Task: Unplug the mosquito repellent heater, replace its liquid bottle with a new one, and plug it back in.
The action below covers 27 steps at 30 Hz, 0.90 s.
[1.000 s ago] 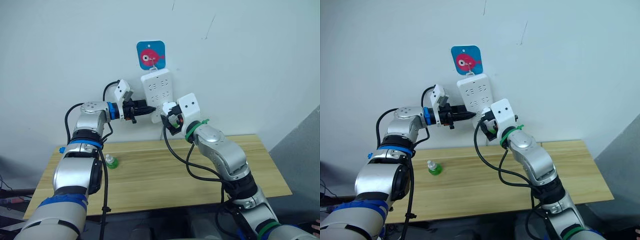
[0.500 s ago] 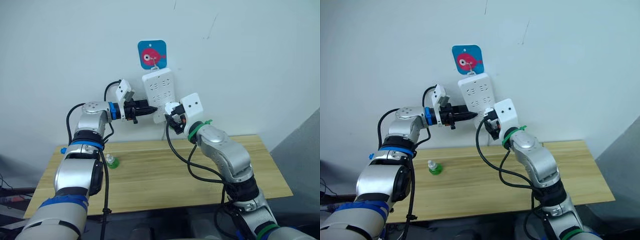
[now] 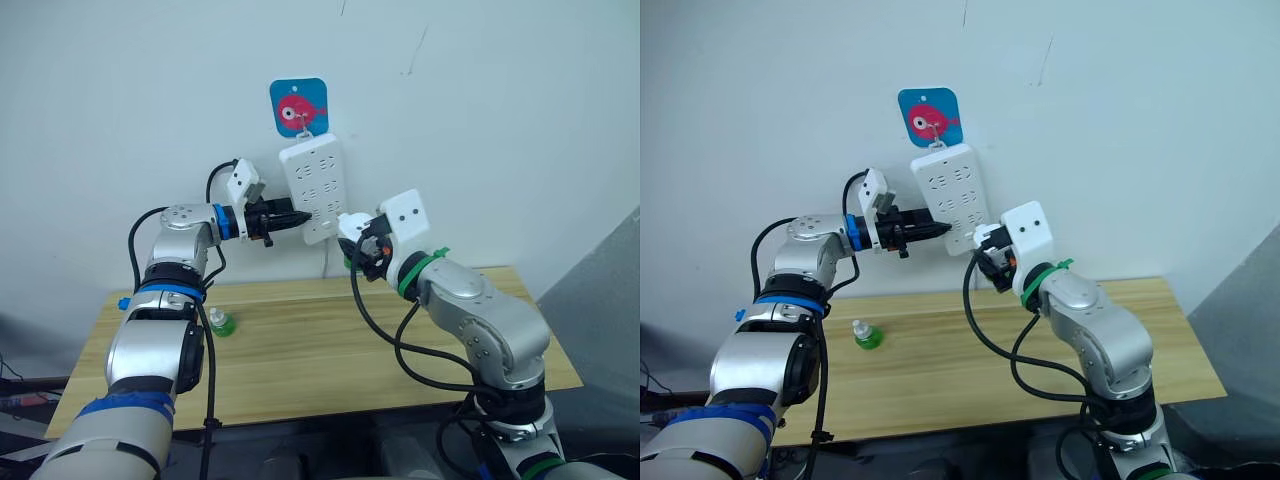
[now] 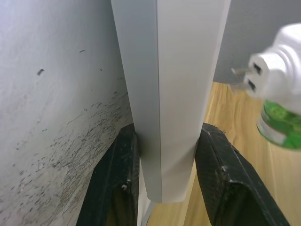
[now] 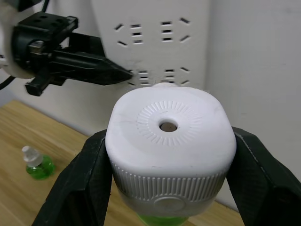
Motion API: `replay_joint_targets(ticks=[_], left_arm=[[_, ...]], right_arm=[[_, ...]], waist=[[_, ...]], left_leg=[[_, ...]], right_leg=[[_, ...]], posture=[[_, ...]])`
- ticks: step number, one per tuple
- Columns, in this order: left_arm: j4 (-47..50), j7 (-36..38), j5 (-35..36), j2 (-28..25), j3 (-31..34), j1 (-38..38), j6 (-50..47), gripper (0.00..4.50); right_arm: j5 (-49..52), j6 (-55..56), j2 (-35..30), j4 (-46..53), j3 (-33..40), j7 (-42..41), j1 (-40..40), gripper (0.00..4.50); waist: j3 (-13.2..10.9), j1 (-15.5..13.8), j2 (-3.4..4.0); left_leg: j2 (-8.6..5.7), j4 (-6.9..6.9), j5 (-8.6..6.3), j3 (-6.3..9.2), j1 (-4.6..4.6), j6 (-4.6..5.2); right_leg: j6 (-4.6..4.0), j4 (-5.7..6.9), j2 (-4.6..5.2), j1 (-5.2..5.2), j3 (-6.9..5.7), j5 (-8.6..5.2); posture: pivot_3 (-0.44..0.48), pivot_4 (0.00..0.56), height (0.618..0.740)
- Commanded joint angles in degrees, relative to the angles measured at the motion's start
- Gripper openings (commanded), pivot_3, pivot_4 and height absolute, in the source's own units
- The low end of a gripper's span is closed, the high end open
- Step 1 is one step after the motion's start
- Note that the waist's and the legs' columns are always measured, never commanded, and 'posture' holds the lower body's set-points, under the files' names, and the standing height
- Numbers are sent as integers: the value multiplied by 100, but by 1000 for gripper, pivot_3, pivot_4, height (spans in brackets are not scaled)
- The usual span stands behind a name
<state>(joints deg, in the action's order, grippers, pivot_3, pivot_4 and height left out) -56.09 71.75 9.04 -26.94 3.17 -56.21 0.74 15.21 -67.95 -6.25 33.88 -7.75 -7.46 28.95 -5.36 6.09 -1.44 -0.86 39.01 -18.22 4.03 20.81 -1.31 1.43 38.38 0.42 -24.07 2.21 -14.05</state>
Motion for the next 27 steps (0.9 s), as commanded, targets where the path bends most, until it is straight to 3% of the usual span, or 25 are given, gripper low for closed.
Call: replay_joint_targets(ticks=[1, 4, 8, 14, 19, 22, 27], left_arm=[[167, -295, -175, -302, 22, 196, 527, 2269], [390, -255, -43, -482, 136, 425, 627, 3245], [1445, -207, 251, -899, 394, 1299, 459, 4476], [3606, -631, 615, -1303, 867, 3102, 106, 4500], [5302, -954, 795, -1241, 1099, 4606, 337, 4500], [6278, -1020, 1027, -1050, 788, 5013, 151, 4500], [7515, -1484, 1526, -360, -81, 4646, -760, 4500]], right_arm=[[144, 5, 25, 372, 436, -21, 82, 2931], [240, -33, 64, 487, 648, -21, -25, 2931], [415, -49, 51, 724, 939, -90, -201, 2931], [793, 38, 116, 942, 1291, -255, -315, 2931], [1343, 7, 430, 1049, 1800, -327, -317, 2931], [1804, -112, 753, 1107, 2172, -238, -299, 2931], [2800, -413, 1641, 1137, 2910, 326, -195, 2931]], waist=[[-2, 62, 3], [-5, 169, 8], [-11, 297, 17], [-29, 366, 45], [-37, 326, 58], [-42, 256, 65], [-51, 143, 78]], left_leg=[[0, 0, 0, -1, -1, 0], [5, -1, 0, -2, 0, -1], [12, -5, 0, -4, -1, -1], [16, -5, 0, -6, -3, -2], [19, -5, 4, -5, -7, -8], [18, -5, 4, -8, -7, -10], [12, -1, 7, -10, -12, -14]], right_leg=[[0, 9, 2, -4, 3, 0], [0, 25, 2, -17, 5, 0], [0, 30, 0, -21, 7, 0], [0, 34, 0, -22, 12, -1], [0, 37, 0, -19, 11, -1], [0, 30, 1, -14, 13, -1], [1, 26, 0, -1, 16, -1]], posture=[[-172, 89, 740], [-182, 90, 740], [-183, 93, 740], [-170, 97, 740], [-157, 99, 740], [-157, 99, 740], [-154, 97, 740]])
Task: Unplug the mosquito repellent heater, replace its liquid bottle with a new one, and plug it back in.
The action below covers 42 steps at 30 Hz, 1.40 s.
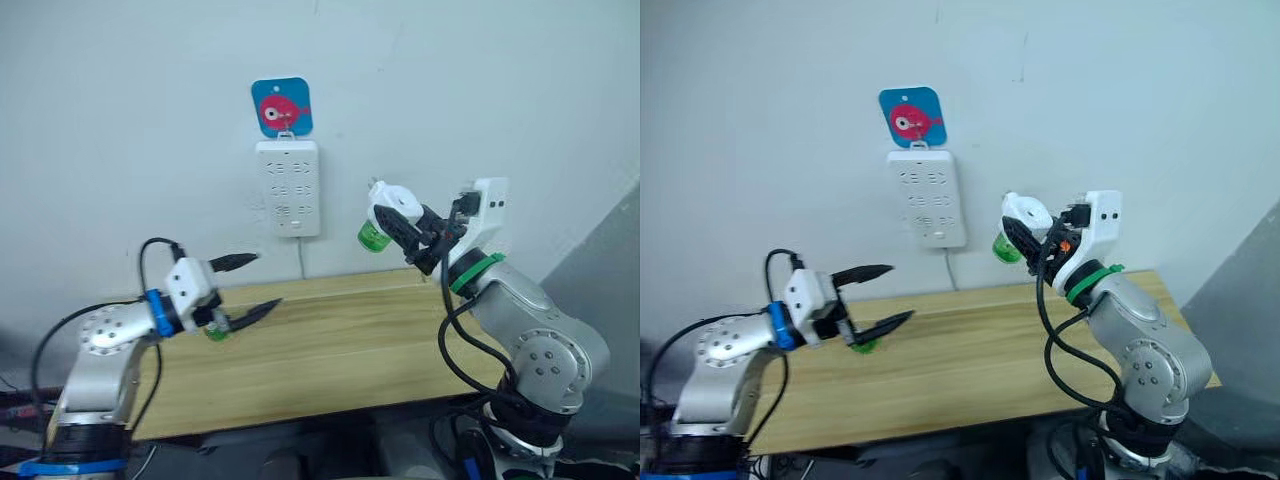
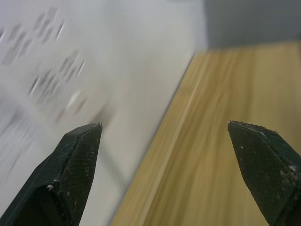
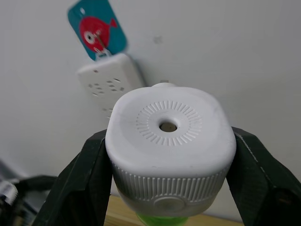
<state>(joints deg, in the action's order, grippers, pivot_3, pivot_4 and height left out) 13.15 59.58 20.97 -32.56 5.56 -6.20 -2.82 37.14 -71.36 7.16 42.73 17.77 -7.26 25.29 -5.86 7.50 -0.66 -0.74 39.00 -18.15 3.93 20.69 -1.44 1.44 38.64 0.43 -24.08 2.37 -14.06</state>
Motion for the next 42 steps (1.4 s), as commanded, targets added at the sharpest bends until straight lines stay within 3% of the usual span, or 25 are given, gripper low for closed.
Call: replay_joint_targets(ticks=[1, 7, 18, 32, 41, 42], left_arm=[[667, -344, 396, 341, -469, -509, -547, 4500], [284, -727, 508, 964, -829, -1462, -960, 4500], [-801, -692, 253, 1407, -1007, -2251, -567, 4500], [-1054, -368, 320, 1453, -1026, -2472, -484, 4500], [-1022, -726, 356, 1695, -980, -2492, -650, 4500], [-1013, -746, 367, 1701, -966, -2491, -670, 4108]], right_arm=[[812, -108, 455, 236, 473, 463, 196, 2931], [2075, 67, 619, 138, 673, 1533, 107, 2931], [3828, 1076, -77, -52, 70, 3001, -225, 2931], [4583, 2237, -1188, -173, -767, 3536, -463, 2931], [4752, 2764, -1610, -160, -1164, 3633, -549, 2931], [4765, 2812, -1649, -162, -1195, 3638, -556, 2931]], waist=[[-1, 10, 2], [-5, 143, 9], [-7, 374, 13], [-6, 373, 12], [-6, 370, 11], [-6, 371, 11]], left_leg=[[0, 0, 0, -2, -2, 0], [9, 0, -1, -15, -13, 2], [29, -2, 0, -31, 1, 3], [29, -2, 0, -49, 4, 3], [28, -2, -1, -76, 3, 3], [29, -2, -1, -82, 2, 3]], right_leg=[[0, 1, -2, 1, 2, 0], [1, 6, -30, 3, 17, 0], [30, 7, -88, 2, 38, -19], [32, -2, -92, 1, 58, -21], [35, -9, -113, 0, 128, -21], [35, -10, -116, -1, 137, -21]], posture=[[-155, 97, 740], [-191, 92, 740], [-216, 82, 740], [-214, 78, 740], [-220, 72, 740], [-220, 72, 740]])
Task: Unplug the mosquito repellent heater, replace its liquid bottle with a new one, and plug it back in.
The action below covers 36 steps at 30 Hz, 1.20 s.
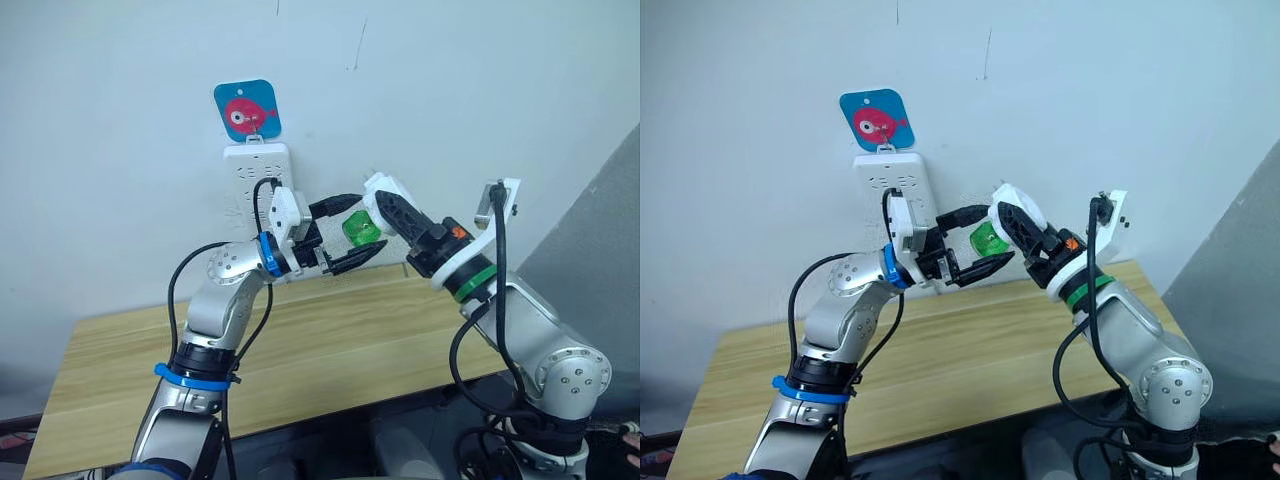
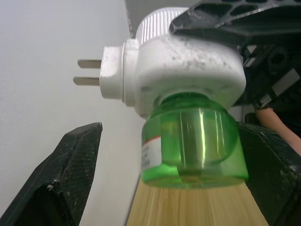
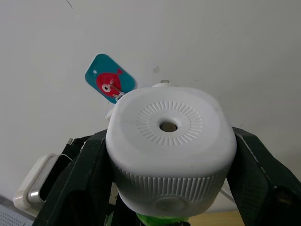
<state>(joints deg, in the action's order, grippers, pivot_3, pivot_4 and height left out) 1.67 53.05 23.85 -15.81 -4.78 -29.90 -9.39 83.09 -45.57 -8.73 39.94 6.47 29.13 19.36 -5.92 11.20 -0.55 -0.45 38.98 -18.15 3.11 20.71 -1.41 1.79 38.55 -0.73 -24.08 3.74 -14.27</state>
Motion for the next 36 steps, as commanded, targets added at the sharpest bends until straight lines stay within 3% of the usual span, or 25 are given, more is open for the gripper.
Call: replay_joint_targets(ticks=[1, 6, 7, 25, 29, 30, 33, 36], left_arm=[[143, -104, 89, 26, 79, -118, -33, 3885], [236, -37, 134, -48, 34, 13, -135, 2398], [252, -49, 145, -47, 31, 31, -162, 2287], [159, -20, 146, -98, 97, -4, -75, 2288], [150, 18, 60, -125, 72, 27, 100, 2288], [130, 45, 37, -143, 63, 27, 165, 2288], [7, 196, -11, -216, 26, 6, 352, 2288], [-180, 589, -56, -374, -44, -41, 594, 2288]], right_arm=[[182, 281, -95, 112, -91, 4, 30, 2931], [239, 505, -245, 77, -205, -1, 16, 2931], [252, 540, -273, 72, -225, -8, 16, 2931], [365, 998, -528, 52, -347, 18, -49, 2931], [387, 1070, -569, 141, -370, -121, -70, 4325], [398, 1096, -590, 154, -365, -120, -85, 4476], [569, 1104, -833, 165, -220, -156, -292, 4500], [1234, 838, -1626, 242, 170, -573, -889, 4500]], waist=[[0, 1, 0], [0, 3, 0], [0, 3, 0], [0, -2, -1], [0, -1, -1], [0, -2, -1], [0, -7, -1], [0, -31, -1]], left_leg=[[1, 0, 0, -3, -1, 0], [3, 0, 0, -12, -2, 0], [4, 0, 0, -15, -4, 0], [5, 0, 0, -20, -3, 1], [5, 0, 0, -21, -4, 1], [5, 0, 0, -20, -4, 1], [5, 0, 0, -19, -3, 0], [2, 0, -1, -17, 3, 1]], right_leg=[[0, 0, -2, 0, 3, 0], [1, 0, -7, -1, 13, 0], [1, 0, -8, -2, 17, 0], [2, -2, -11, -2, 26, -1], [2, -2, -11, -2, 26, -1], [2, -2, -11, -3, 26, -1], [2, -3, -12, -2, 26, -1], [6, -10, -13, -1, 33, -3]], posture=[[-220, 72, 740], [-220, 72, 740], [-220, 72, 740], [-216, 70, 740], [-218, 73, 740], [-218, 73, 740], [-218, 73, 740], [-218, 73, 740]])
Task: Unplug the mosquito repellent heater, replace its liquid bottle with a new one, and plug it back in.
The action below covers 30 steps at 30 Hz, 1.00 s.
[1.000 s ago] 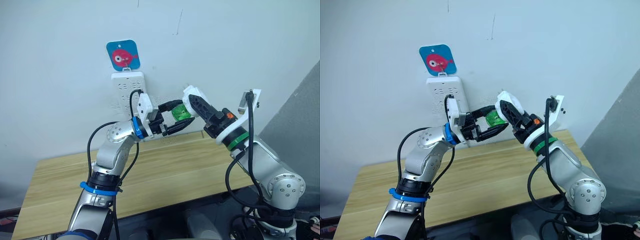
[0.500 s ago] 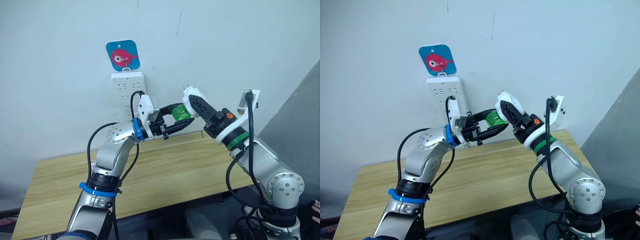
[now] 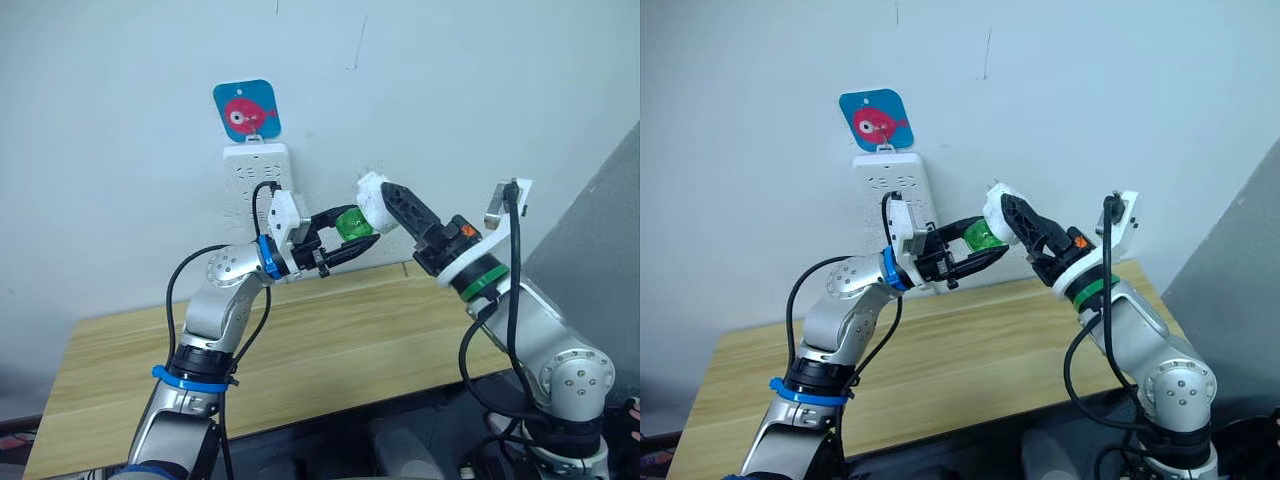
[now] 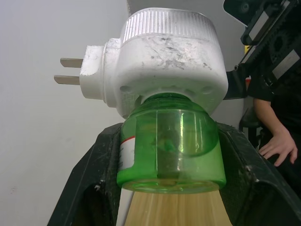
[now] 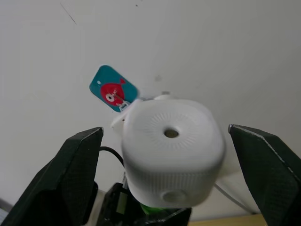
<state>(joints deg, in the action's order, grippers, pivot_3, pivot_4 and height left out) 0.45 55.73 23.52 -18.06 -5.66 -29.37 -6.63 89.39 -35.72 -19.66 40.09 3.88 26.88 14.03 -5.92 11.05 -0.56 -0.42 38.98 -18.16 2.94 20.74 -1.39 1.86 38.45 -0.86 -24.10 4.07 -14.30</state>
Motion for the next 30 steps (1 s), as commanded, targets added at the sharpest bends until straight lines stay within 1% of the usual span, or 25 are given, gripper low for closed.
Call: replay_joint_targets(ticks=[1, 4, 7, 10, 12, 15, 19, 20, 30], left_arm=[[-133, 560, -36, -239, -8, -111, 436, 2288], [-332, 1364, -85, -530, -204, -108, 831, 2288], [-496, 1873, -115, -712, -319, -107, 1050, 2288], [-602, 2223, -180, -806, -407, -118, 1302, 2288], [-640, 2249, -236, -806, -407, -143, 1374, 2288], [-630, 2204, -318, -810, -397, -108, 1437, 2288], [-505, 2170, -405, -860, -398, 45, 1474, 2288], [-469, 2171, -410, -877, -391, 73, 1481, 2288], [-362, 2169, -443, -964, -388, 173, 1568, 2288]], right_arm=[[908, -288, -913, 225, 604, -621, -615, 4500], [1693, -814, -1980, 62, 1155, -1623, -1278, 4500], [2091, -1160, -2743, -140, 1411, -2353, -1506, 4500], [2148, -1393, -3204, -280, 1406, -2826, -1485, 4500], [2299, -1443, -3387, -383, 1206, -2988, -1303, 4500], [2352, -1529, -3544, -553, 681, -2830, -983, 4500], [2352, -1459, -3423, -792, 39, -2424, -470, 4500], [2359, -1428, -3374, -840, -78, -2315, -372, 4500], [2361, -1552, -2992, -1226, -567, -2250, 272, 4500]], waist=[[0, -16, 0], [-1, -10, 0], [-2, 11, -3], [-4, 12, -5], [-6, 5, -9], [-9, -3, -13], [-12, -6, -19], [-16, -12, -22], [-26, -144, -30]], left_leg=[[-6, 0, 0, 3, 2, 1], [-2, -4, -3, 0, 13, 5], [0, -4, -10, -6, 9, 17], [1, -4, -11, -18, 2, 19], [3, -3, -11, -20, 2, 19], [3, -3, -11, -18, 3, 19], [3, -3, -11, -10, 4, 19], [4, -3, -11, -8, 3, 19], [6, -3, -11, 0, 5, 19]], right_leg=[[11, -8, -1, 3, 4, -6], [11, -37, -6, 5, 5, -6], [11, -47, -8, 11, 10, -7], [12, -46, -11, 13, 12, -7], [12, -50, -11, 20, 11, -7], [13, -52, -11, 21, 10, -7], [14, -55, -9, 23, 12, -7], [14, -55, -9, 22, 13, -7], [16, -55, -7, 19, 10, -6]], posture=[[-226, 77, 740], [-230, 81, 740], [-234, 84, 740], [-235, 86, 740], [-226, 91, 740], [-226, 91, 740], [-226, 91, 740], [-201, 102, 740], [-190, 106, 740]])
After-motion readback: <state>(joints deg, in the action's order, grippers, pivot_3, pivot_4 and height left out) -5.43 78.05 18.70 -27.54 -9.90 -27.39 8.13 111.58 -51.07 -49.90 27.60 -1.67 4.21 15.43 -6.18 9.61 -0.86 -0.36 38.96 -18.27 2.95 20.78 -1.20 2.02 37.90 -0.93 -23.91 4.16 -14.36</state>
